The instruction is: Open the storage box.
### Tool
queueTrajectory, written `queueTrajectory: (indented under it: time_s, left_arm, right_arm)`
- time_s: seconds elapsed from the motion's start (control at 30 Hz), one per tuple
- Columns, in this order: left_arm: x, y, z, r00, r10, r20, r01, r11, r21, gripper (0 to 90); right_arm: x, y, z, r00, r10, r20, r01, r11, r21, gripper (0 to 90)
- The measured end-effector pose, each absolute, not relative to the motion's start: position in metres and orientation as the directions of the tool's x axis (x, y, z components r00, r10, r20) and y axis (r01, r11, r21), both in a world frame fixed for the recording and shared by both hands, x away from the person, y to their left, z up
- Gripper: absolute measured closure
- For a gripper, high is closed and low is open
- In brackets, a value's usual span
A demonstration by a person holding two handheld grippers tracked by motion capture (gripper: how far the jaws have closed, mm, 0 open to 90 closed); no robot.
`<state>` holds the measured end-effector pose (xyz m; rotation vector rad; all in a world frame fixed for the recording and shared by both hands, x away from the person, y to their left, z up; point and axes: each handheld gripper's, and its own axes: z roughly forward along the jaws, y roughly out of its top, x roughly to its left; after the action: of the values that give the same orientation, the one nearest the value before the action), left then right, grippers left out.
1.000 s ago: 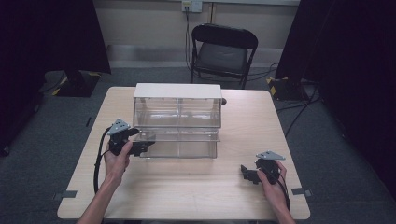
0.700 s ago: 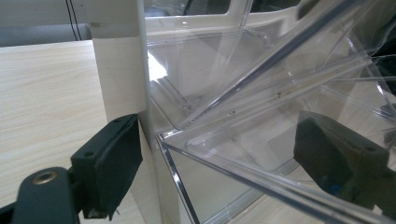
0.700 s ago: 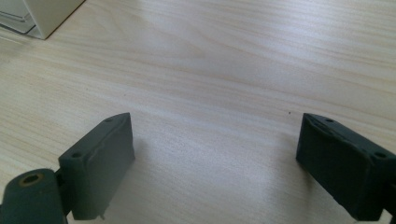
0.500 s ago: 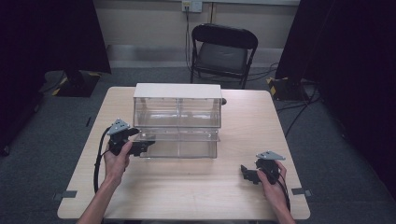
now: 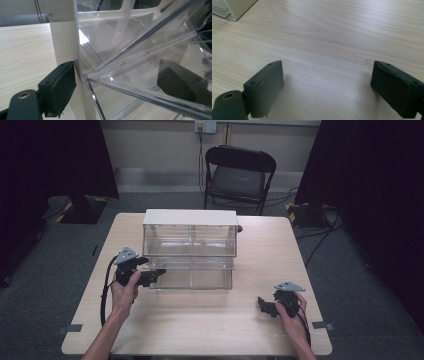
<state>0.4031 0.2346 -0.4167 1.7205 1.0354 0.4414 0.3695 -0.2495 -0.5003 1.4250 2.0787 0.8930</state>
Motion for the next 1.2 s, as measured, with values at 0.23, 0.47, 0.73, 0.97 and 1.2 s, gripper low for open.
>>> queueTrajectory:
  time_s: [0.23,0.47,0.73,0.97,1.2]
  left_arm:
    - [0.403,0.235,-0.415,0.566,0.805,-0.175,0.427,-0.106,0.898,14.9]
    - [0.402,0.234,-0.411,0.565,0.807,-0.169,0.413,-0.099,0.906,14.5]
    - [0.404,0.234,-0.41,0.569,0.805,-0.169,0.412,-0.101,0.905,13.1]
    - [0.404,0.233,-0.408,0.57,0.805,-0.165,0.415,-0.109,0.903,11.4]
    - [0.403,0.233,-0.403,0.578,0.799,-0.164,0.405,-0.106,0.908,9.4]
  right_arm:
    - [0.369,-0.25,-0.5,-0.355,0.935,-0.013,0.634,0.251,0.732,10.6]
    - [0.37,-0.25,-0.5,-0.355,0.935,-0.014,0.634,0.251,0.732,10.5]
    - [0.37,-0.25,-0.5,-0.355,0.935,-0.014,0.634,0.252,0.732,10.5]
    - [0.37,-0.25,-0.5,-0.355,0.935,-0.014,0.634,0.251,0.732,10.5]
    - [0.37,-0.25,-0.5,-0.355,0.935,-0.013,0.634,0.251,0.732,10.5]
